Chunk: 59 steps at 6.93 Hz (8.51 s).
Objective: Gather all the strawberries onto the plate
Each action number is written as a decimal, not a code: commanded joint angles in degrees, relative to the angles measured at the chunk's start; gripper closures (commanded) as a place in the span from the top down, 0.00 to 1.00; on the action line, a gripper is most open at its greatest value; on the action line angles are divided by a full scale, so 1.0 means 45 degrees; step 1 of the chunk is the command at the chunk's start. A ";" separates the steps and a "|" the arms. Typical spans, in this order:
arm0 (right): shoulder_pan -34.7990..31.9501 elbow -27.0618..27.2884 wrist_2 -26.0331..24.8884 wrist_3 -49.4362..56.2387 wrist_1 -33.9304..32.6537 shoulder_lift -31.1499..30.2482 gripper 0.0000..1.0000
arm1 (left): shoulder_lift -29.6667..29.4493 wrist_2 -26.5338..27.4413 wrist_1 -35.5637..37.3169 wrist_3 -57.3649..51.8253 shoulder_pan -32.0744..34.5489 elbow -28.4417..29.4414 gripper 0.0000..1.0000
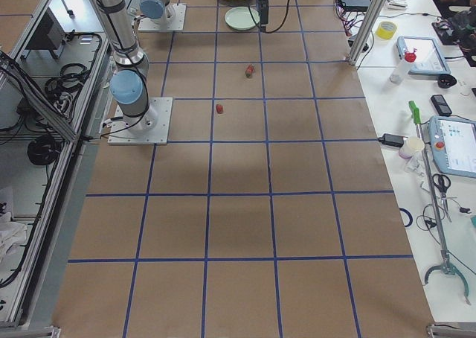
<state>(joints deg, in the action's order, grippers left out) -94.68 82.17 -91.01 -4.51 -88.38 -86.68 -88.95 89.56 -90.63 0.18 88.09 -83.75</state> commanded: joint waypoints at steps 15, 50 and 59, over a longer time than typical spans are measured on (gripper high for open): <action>-0.0015 0.0041 -0.0031 -0.0013 0.0187 -0.0347 1.00 | 0.0000 -0.0001 0.0043 0.0000 0.0013 -0.0060 1.00; -0.3081 0.4964 0.0887 0.0439 -0.9207 0.5142 0.03 | 0.0059 -0.0059 0.0179 -0.0020 0.0072 -0.0216 1.00; -0.4510 0.3948 0.2379 -0.2435 -0.9288 0.5067 1.00 | 0.0059 -0.0040 0.0218 -0.0020 0.0072 -0.0197 1.00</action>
<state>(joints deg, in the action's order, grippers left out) -115.94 100.23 -77.49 -15.68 -131.39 -61.68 -88.68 89.39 -89.65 0.09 88.42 -84.64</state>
